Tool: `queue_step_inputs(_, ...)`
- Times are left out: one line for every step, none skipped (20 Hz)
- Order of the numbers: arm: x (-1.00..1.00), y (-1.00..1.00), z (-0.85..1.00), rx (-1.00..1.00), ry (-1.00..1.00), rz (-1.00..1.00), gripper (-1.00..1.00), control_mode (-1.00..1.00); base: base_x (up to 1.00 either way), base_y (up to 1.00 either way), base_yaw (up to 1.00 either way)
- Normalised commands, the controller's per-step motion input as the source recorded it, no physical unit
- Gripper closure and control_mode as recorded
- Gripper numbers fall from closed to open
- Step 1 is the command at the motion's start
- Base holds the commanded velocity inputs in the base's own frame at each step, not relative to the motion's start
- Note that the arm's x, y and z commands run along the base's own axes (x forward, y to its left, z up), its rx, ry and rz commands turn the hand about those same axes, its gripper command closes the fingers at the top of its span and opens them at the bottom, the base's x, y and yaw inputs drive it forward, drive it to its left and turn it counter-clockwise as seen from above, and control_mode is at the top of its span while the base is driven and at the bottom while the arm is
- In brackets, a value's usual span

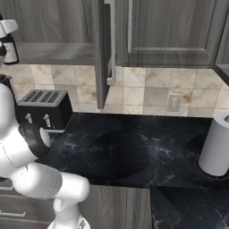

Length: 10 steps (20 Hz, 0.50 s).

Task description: Open the cabinet directly in front. Then move the wine and the cup to the dining counter with the candle on it.

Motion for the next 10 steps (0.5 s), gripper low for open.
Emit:
queue_step_inputs(-1.0, 0.0, -0.53, 0.01, 0.02, 0.0, 1.0, -1.0, 0.0, 0.0, 0.0)
queue_step_inputs(-1.0, 0.0, -0.63, 0.02, 0.02, 0.0, 1.0, -1.0, 0.0, 0.0, 0.0)
queue_step_inputs(-1.0, 0.0, -0.7, 0.05, 0.05, 0.0, 1.0, -1.0, 0.0, 0.0, 0.0)
queue_step_inputs(-1.0, 0.0, -0.66, 0.09, 0.07, 0.0, 1.0, -1.0, 0.0, 0.0, 0.0)
queue_step_inputs(-1.0, 0.0, -0.59, 0.12, 0.06, 0.0, 1.0, -1.0, 0.0, 0.0, 0.0)
queue_step_inputs(-1.0, 0.0, -0.48, 0.15, 0.06, 0.0, 1.0, -1.0, 0.0, 0.0, 0.0)
queue_step_inputs(-1.0, 0.0, -0.44, 0.16, 0.03, 0.0, 1.0, -1.0, 0.0, 0.0, 0.0)
queue_step_inputs(-1.0, 0.0, -0.46, 0.16, 0.02, 0.0, 1.0, -1.0, 0.0, 0.0, 0.0)
queue_step_inputs(-1.0, -0.11, -0.54, 0.15, 0.01, 0.0, 1.0, -1.0, 0.0, 0.0, 0.0)
queue_step_inputs(-1.0, -0.26, -0.66, 0.13, 0.01, 0.0, 1.0, -1.0, 0.0, 0.0, 0.0)
